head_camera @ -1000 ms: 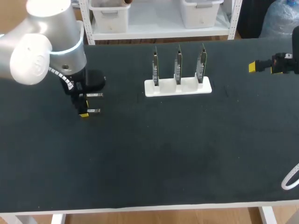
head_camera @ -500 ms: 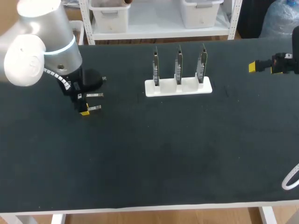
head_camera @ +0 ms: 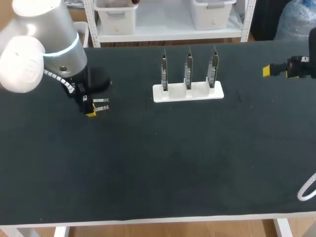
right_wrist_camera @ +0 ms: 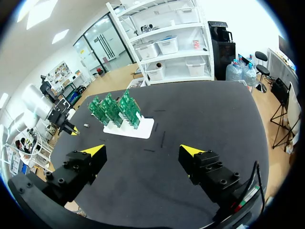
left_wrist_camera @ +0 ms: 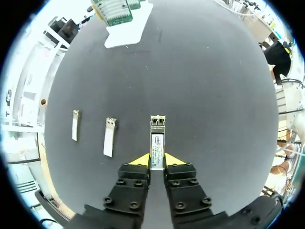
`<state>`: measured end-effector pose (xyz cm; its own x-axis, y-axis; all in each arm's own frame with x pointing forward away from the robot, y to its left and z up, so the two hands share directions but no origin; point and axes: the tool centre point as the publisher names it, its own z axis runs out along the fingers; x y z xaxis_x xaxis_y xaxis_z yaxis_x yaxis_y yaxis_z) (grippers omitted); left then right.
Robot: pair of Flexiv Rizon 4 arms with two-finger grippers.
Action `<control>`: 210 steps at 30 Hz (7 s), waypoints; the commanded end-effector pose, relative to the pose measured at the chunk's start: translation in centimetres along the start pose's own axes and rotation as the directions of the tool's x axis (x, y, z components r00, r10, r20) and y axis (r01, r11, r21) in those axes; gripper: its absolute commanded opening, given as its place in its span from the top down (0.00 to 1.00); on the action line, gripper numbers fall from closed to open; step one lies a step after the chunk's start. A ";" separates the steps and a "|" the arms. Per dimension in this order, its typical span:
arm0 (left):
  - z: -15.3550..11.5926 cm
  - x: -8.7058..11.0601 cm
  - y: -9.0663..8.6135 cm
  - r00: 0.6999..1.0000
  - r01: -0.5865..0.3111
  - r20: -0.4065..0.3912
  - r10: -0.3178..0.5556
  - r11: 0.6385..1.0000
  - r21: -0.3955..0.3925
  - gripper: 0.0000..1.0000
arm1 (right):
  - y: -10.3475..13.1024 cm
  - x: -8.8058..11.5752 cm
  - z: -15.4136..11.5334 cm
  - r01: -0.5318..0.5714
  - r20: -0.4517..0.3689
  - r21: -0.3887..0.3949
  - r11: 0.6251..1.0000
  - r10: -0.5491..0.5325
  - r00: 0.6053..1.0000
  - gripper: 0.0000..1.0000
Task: Pick up the optical module with the left hand, and insert it into the network port with the right hand.
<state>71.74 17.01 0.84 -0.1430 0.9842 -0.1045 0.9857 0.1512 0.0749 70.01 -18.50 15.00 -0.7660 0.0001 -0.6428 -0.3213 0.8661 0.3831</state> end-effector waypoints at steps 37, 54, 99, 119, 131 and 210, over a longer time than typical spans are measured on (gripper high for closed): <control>-4.9 -1.8 -0.8 0.866 -0.078 0.488 0.108 0.994 -0.083 0.92 | 0.0 0.0 0.0 0.000 0.000 0.000 1.000 0.000 1.000 0.00; -7.0 -3.8 -0.3 0.750 -0.078 0.639 0.170 0.982 -0.171 1.00 | 0.0 0.0 0.0 0.000 0.000 0.000 1.000 0.000 1.000 0.00; -11.9 -7.7 0.8 0.629 -0.142 0.704 0.328 0.940 -0.311 1.00 | 0.0 0.0 0.0 0.000 0.000 0.000 1.000 0.000 1.000 0.00; -13.3 -9.3 2.0 0.626 -0.175 0.703 0.338 0.939 -0.296 1.00 | 0.0 0.0 0.0 0.000 0.000 0.000 1.000 0.000 1.000 0.00; -15.3 -12.2 3.0 0.513 -0.164 0.783 0.353 0.935 -0.314 1.00 | 0.0 0.0 0.0 0.000 0.000 0.000 1.000 0.000 1.000 0.00; -15.6 -23.3 4.3 0.159 -0.049 0.952 0.262 0.965 -0.257 1.00 | 0.0 0.0 0.0 0.000 0.000 0.000 1.000 0.000 1.000 0.00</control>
<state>76.82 -3.71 19.61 0.3133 0.1441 -0.9387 0.9333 0.1359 0.3324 70.01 -18.50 15.00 -0.7660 0.0001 -0.6428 -0.3213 0.8660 0.3831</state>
